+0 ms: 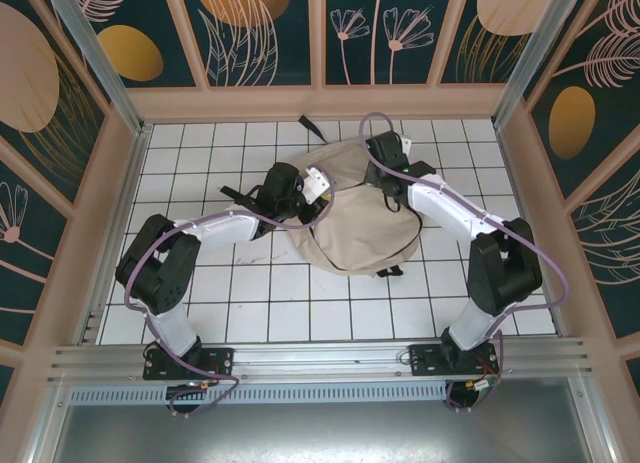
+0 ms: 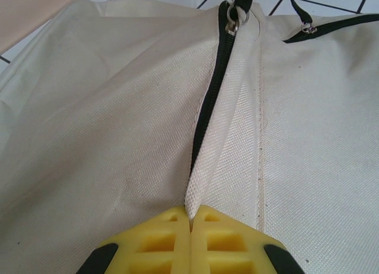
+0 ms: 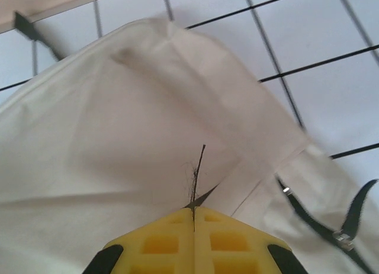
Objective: Pack books, pencil case, and school supplies into a backpack
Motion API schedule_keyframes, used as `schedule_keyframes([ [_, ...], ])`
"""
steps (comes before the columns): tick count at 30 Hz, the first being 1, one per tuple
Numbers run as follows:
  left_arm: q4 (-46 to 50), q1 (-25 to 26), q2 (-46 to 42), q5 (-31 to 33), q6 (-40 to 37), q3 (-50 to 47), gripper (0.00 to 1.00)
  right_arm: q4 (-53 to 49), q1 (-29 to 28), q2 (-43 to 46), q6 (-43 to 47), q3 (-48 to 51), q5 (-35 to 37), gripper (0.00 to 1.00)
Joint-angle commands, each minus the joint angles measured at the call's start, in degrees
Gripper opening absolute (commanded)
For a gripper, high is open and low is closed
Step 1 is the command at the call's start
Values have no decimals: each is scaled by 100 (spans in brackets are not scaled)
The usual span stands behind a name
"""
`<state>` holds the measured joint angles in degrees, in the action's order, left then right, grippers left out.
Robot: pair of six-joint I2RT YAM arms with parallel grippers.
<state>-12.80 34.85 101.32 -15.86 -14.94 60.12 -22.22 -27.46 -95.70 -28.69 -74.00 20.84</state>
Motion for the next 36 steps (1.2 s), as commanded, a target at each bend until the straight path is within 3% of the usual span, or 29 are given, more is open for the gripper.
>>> schedule_keyframes([
  [1, 283, -44, -269, 171, -330, -130, 0, 226, 335, -155, 310, -182, 1012, 0],
  [20, 349, -48, -246, 394, -351, -168, 0, -20, 954, -1353, 347, -841, 1655, 0],
  [23, 302, -48, -202, 643, -300, -111, 0, -261, 919, -1282, 274, -839, 1399, 0],
  [33, -96, -124, 216, 2410, 58, 511, 0, -507, 655, -104, -214, 287, 149, 0],
  [36, -279, -128, 214, 2624, 239, 512, 15, -351, 580, 76, -259, 412, -279, 0],
])
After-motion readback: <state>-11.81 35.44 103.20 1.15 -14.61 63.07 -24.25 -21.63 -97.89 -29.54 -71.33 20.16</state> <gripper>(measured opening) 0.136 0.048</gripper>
